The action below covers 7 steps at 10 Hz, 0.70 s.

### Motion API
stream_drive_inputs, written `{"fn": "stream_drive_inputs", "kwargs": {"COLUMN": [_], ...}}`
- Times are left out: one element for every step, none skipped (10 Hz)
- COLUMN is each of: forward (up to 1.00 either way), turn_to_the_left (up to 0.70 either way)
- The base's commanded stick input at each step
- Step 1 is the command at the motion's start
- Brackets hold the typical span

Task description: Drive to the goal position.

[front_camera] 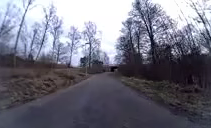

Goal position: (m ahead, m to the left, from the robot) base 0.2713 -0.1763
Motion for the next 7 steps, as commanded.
{"fn": "stream_drive_inputs", "kwargs": {"forward": [0.5,0.5,0.5,0.5,0.5,0.5,0.5], "turn_to_the_left": [0.0,0.0,0.0,0.0,0.0,0.0,0.0]}}
